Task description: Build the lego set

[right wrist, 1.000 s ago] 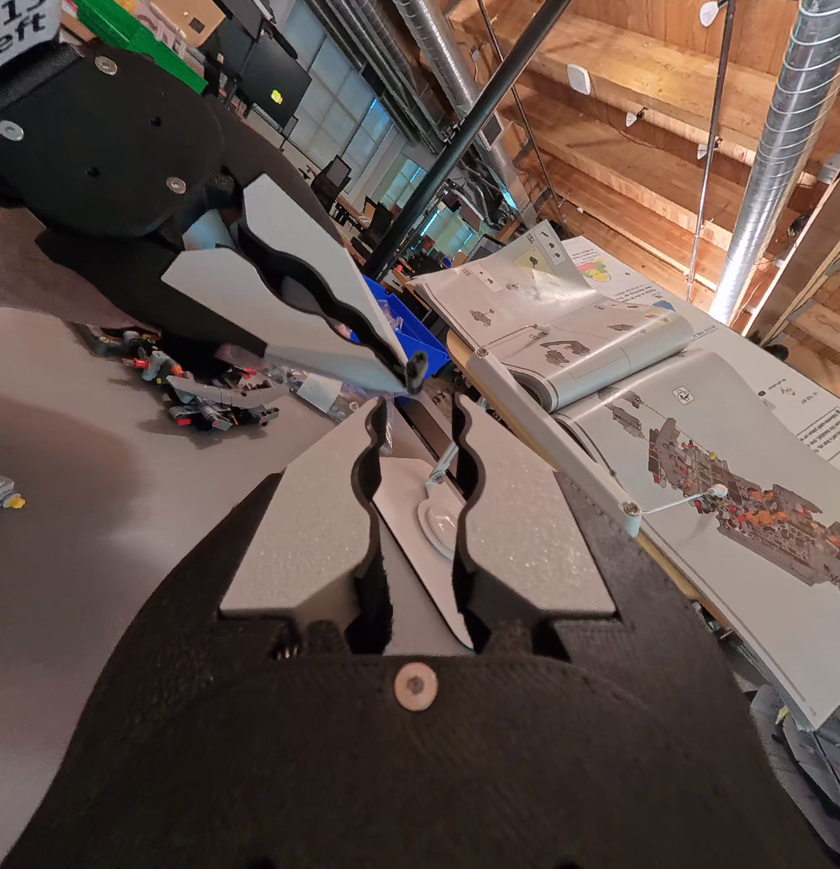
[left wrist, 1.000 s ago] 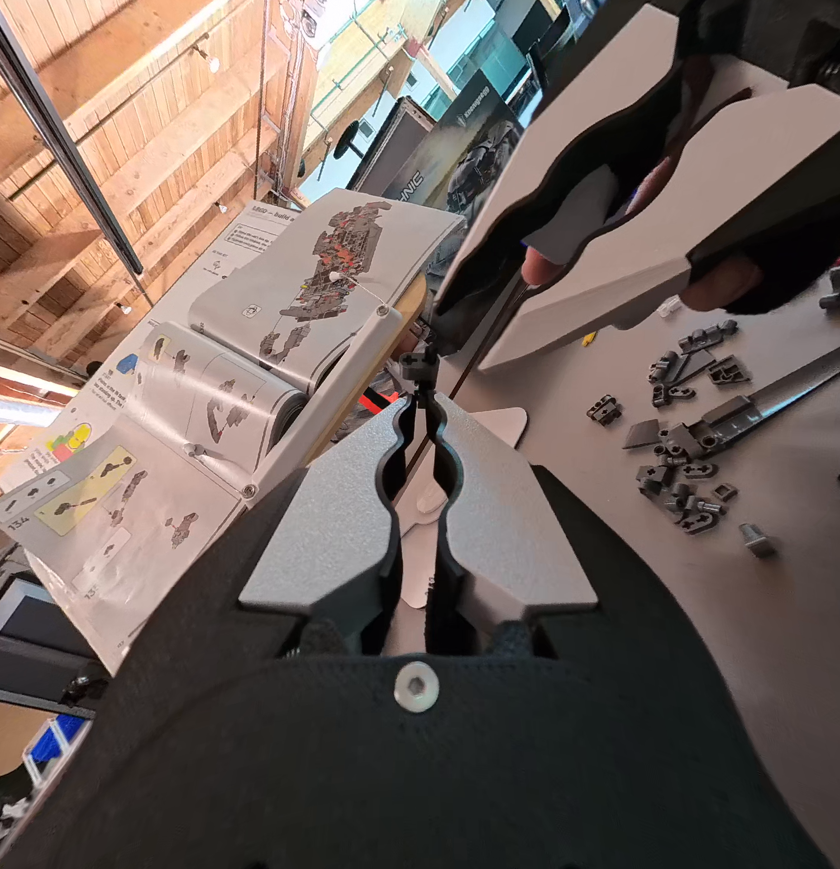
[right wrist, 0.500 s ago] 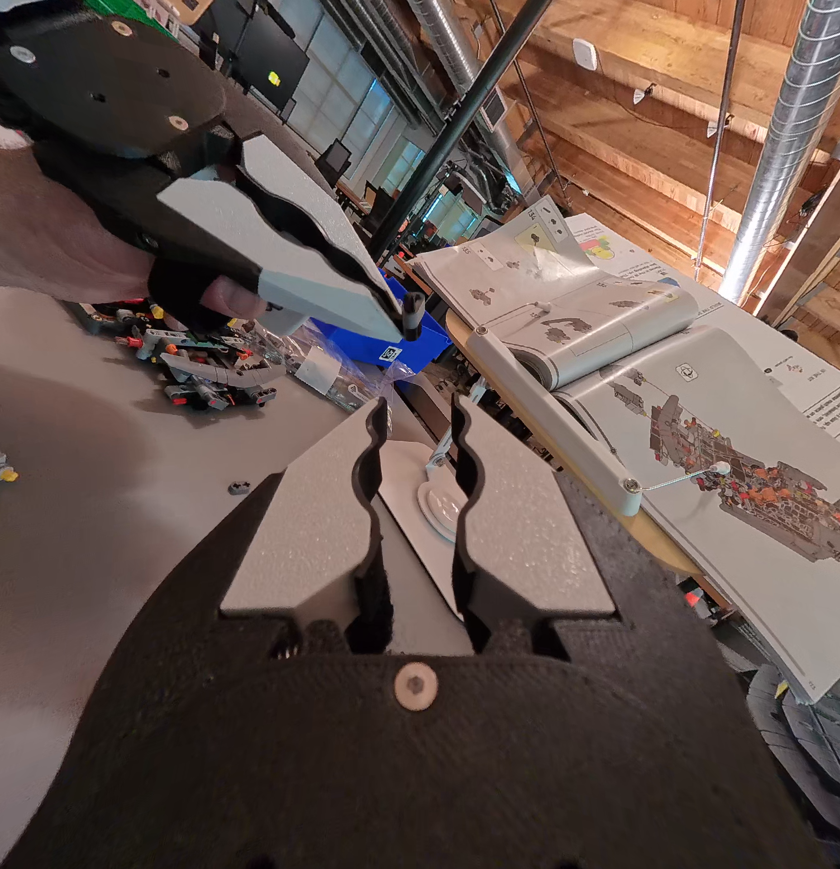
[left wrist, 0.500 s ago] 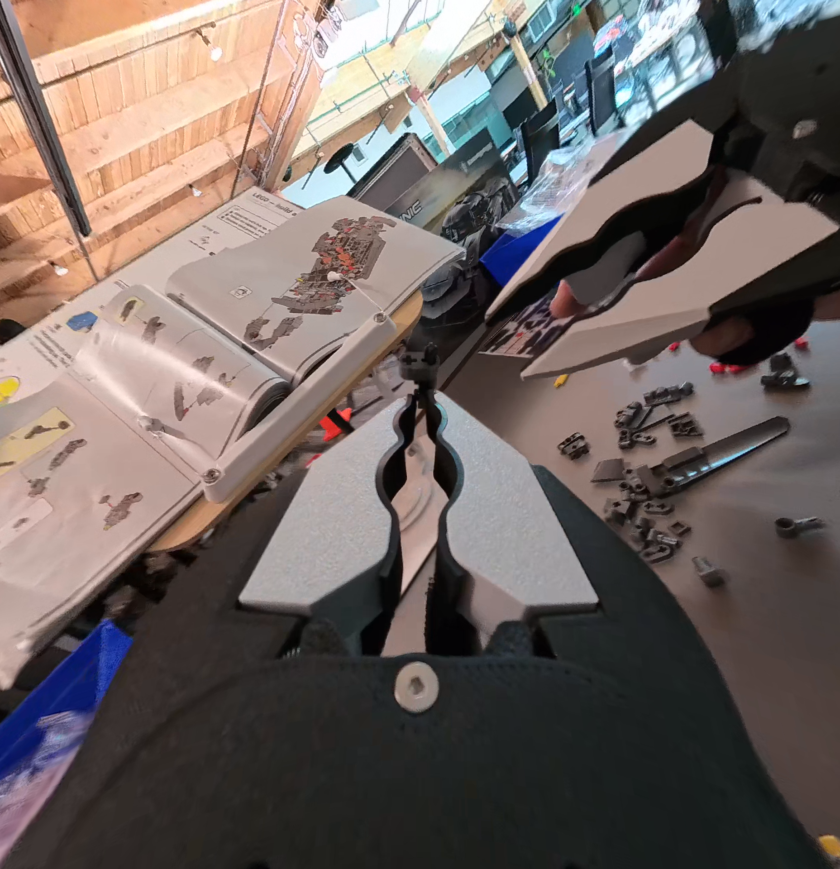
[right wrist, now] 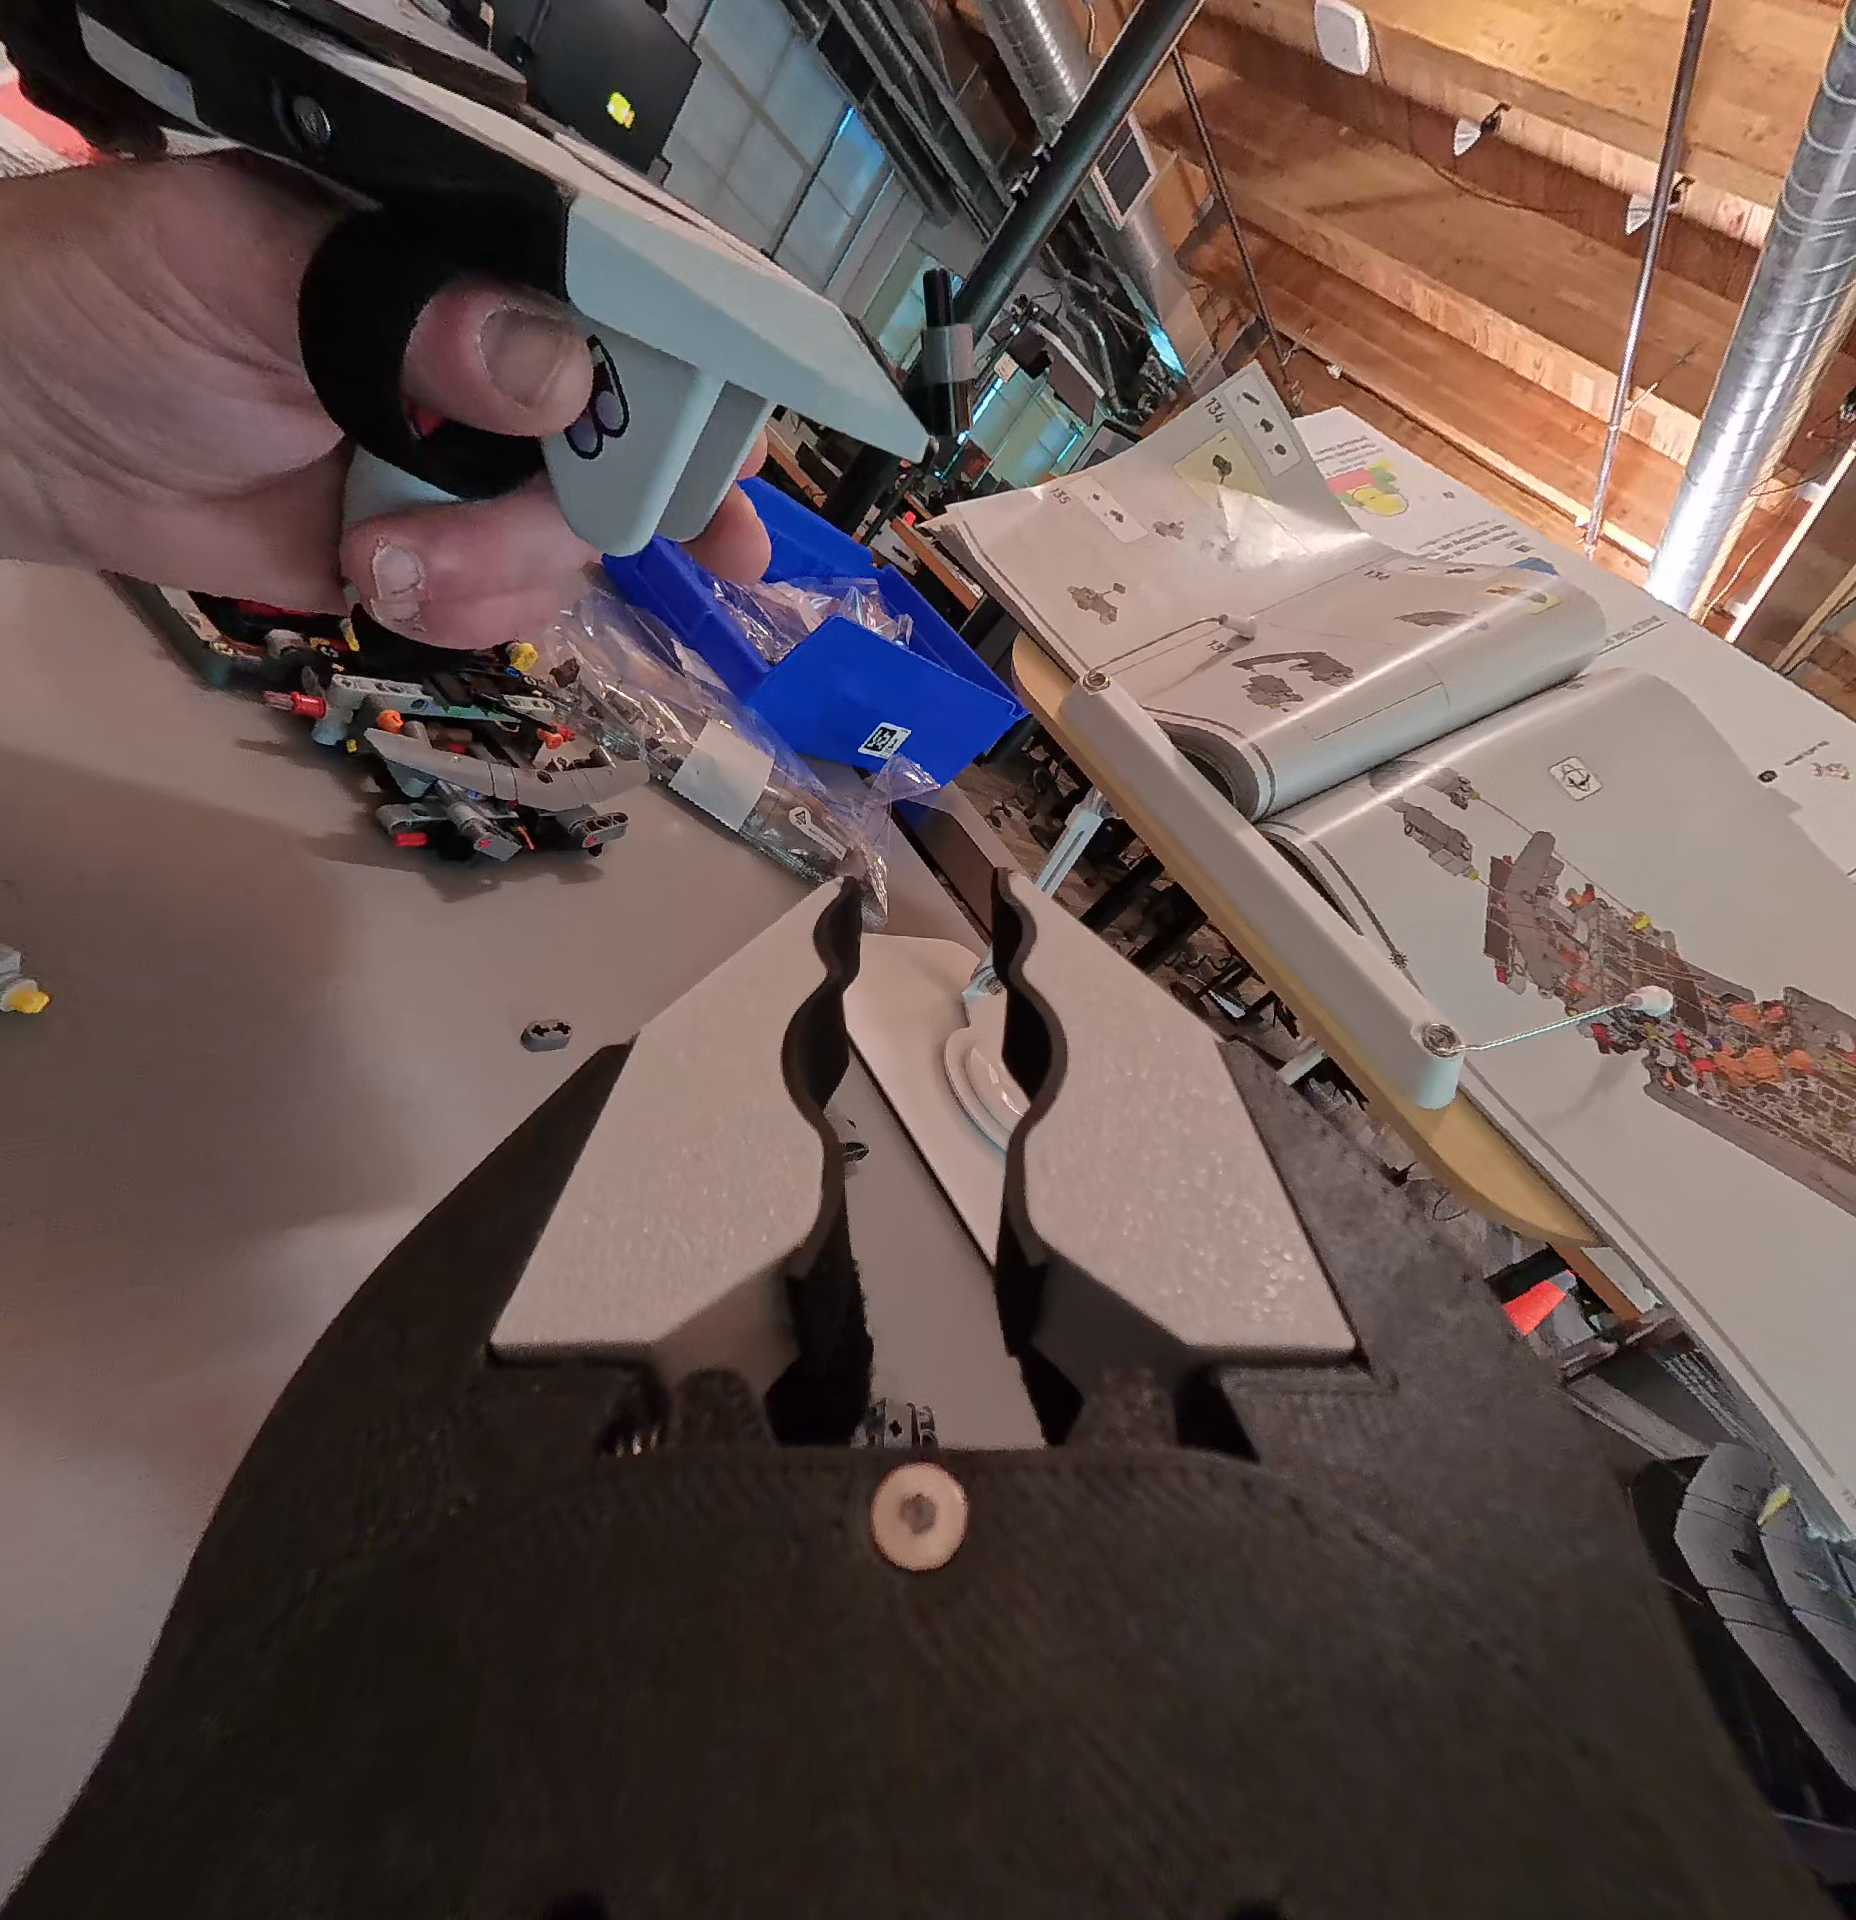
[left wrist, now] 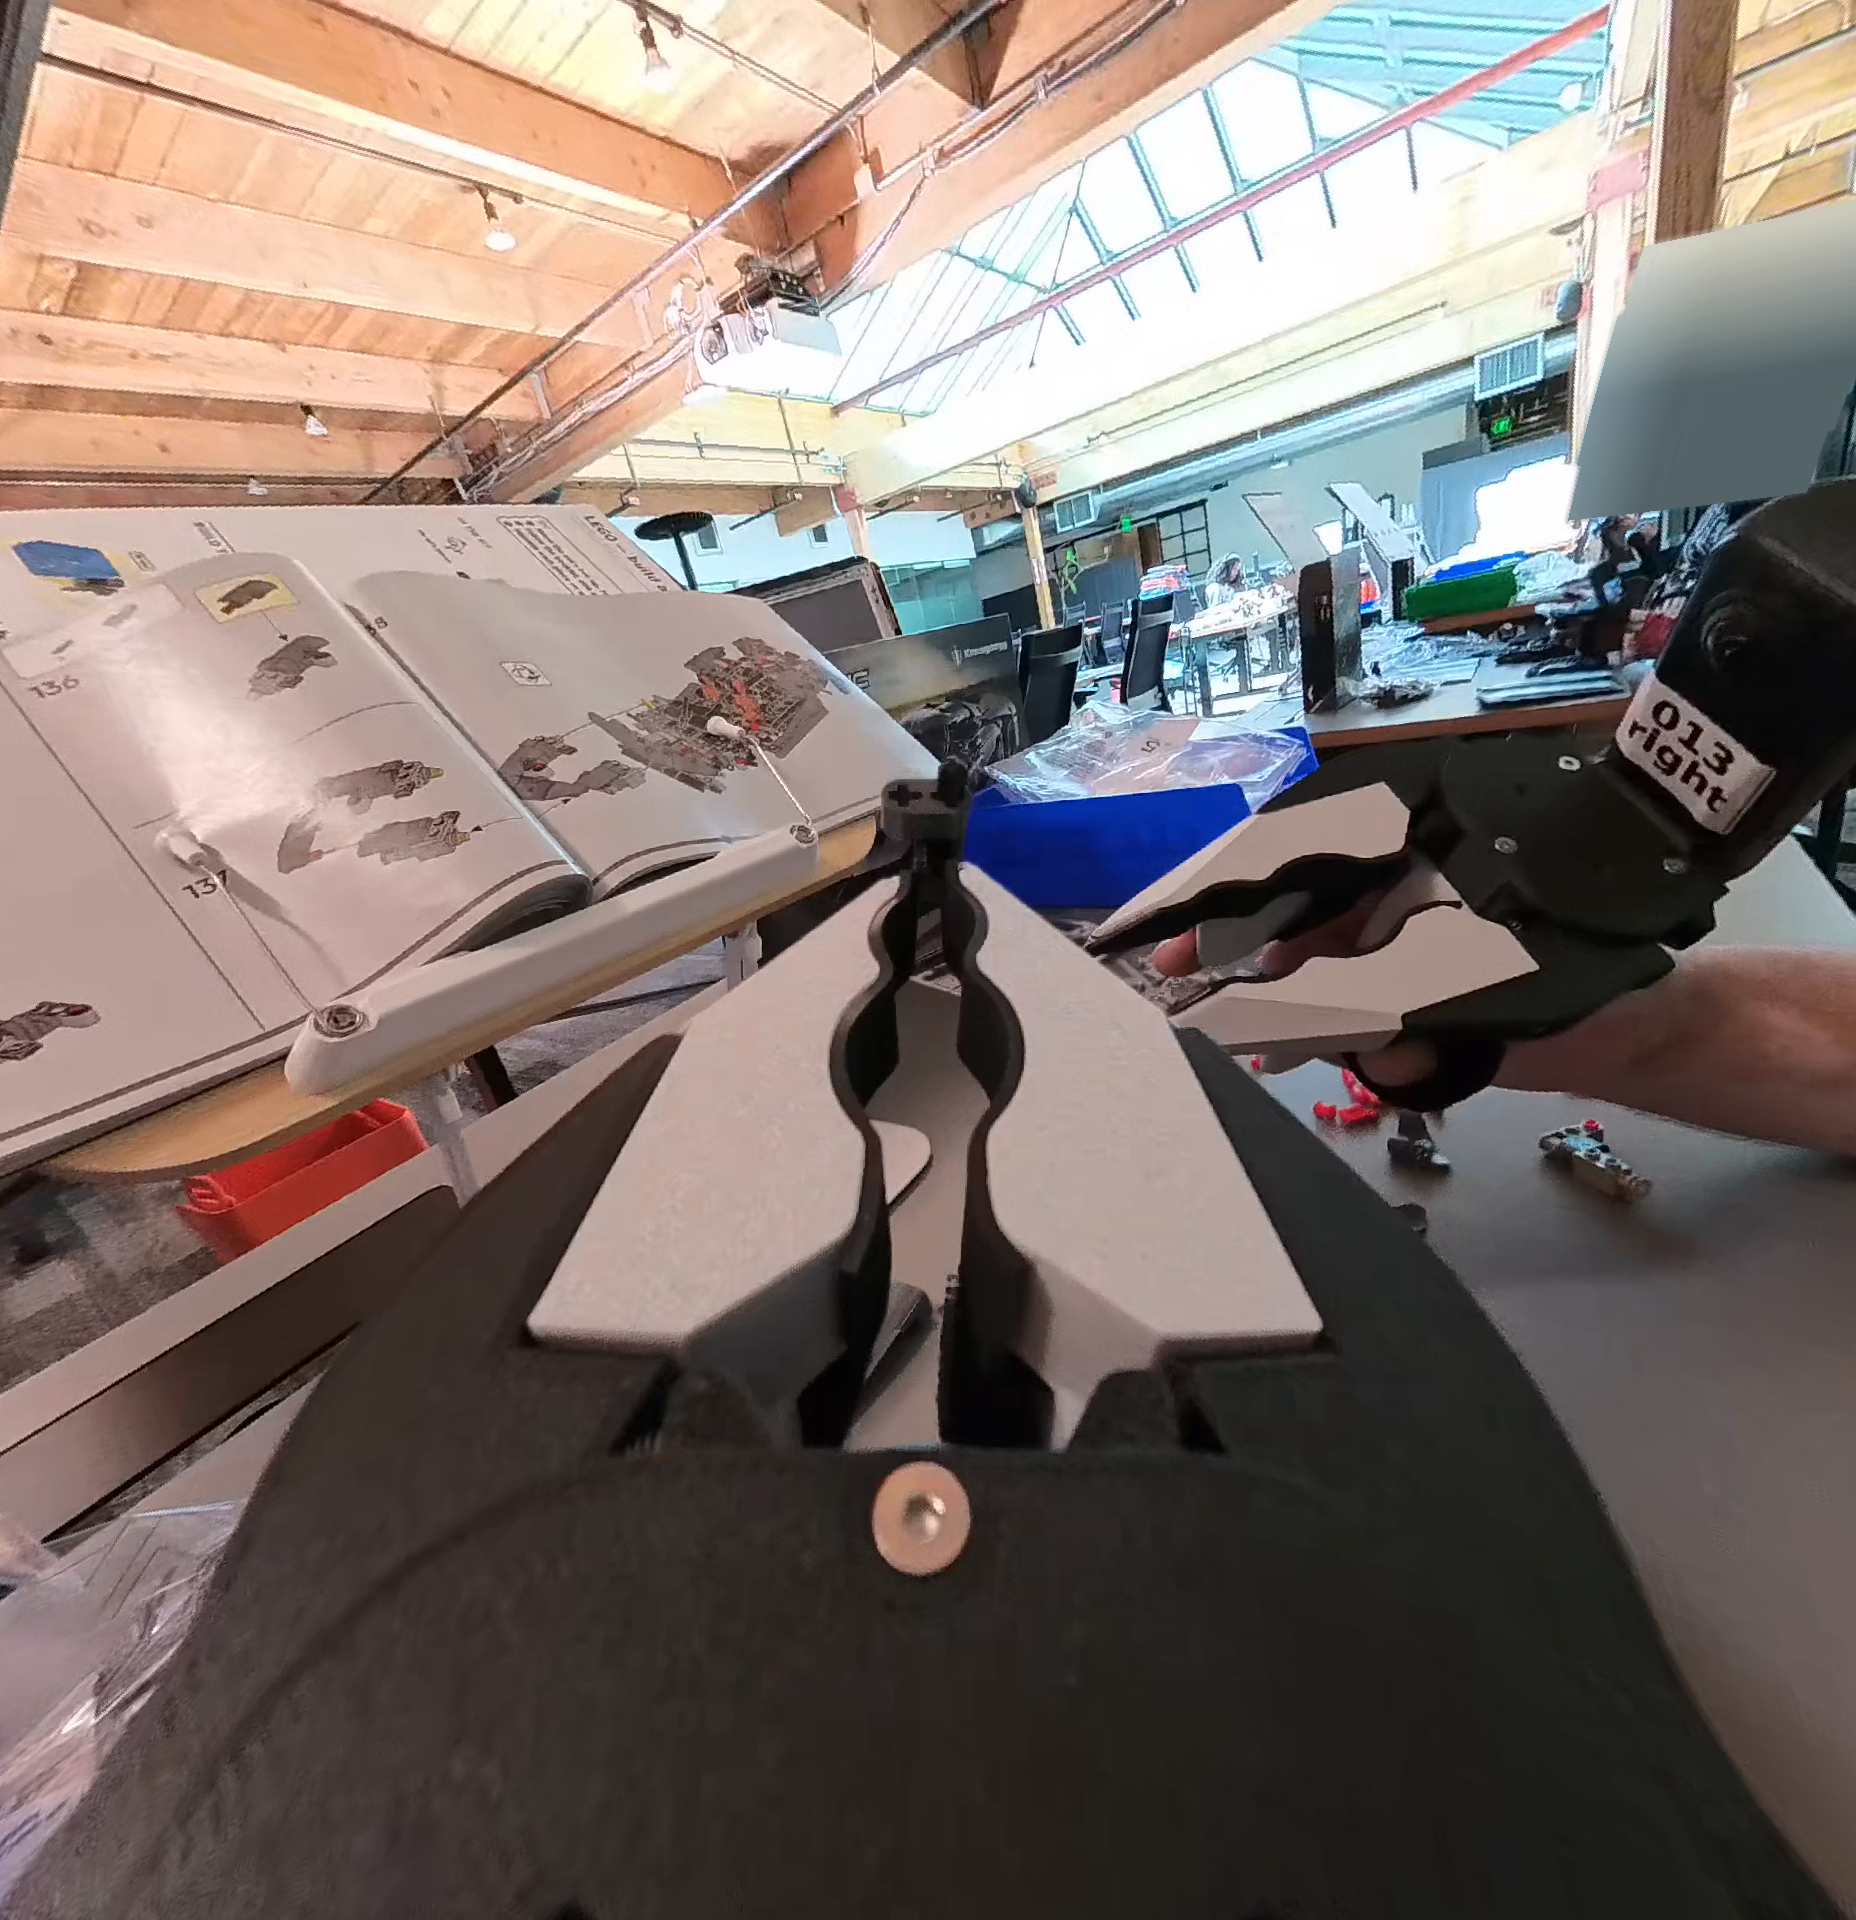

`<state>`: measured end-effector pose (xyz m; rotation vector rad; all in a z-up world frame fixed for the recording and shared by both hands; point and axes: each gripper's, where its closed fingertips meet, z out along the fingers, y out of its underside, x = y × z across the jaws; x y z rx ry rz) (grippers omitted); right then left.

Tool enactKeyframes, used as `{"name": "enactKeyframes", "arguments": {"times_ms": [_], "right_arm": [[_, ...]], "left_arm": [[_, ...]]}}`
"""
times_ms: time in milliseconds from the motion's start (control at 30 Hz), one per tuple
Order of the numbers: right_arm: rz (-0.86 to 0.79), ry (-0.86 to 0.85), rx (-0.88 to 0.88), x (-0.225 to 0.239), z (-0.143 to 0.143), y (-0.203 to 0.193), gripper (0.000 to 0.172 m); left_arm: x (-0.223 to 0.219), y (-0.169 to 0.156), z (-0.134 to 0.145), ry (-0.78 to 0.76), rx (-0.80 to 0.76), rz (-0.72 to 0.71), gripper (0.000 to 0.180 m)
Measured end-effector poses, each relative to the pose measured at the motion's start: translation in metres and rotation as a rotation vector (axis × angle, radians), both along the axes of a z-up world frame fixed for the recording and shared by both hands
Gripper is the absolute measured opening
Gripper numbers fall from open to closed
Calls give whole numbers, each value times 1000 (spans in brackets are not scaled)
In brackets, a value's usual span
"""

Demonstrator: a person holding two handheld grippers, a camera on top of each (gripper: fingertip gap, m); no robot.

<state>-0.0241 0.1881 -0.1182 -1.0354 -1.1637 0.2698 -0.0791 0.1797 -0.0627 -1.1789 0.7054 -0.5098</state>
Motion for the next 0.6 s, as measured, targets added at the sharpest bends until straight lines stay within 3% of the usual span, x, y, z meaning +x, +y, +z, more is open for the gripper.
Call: {"name": "enactKeyframes", "arguments": {"times_ms": [133, 333, 500, 600], "right_arm": [[4, -6, -7, 0, -2, 0, 22], [15, -23, -10, -4, -5, -3, 21], [6, -40, -9, -4, -9, -2, 20], [1, -29, -16, -1, -6, 0, 21]], "left_arm": [[1, 1, -7, 77, 14, 50, 2], [-6, -13, -15, 381, 140, 256, 2], [-16, -19, -51, 713, 218, 390, 2], [-26, -25, -60, 764, 222, 417, 2]]}}
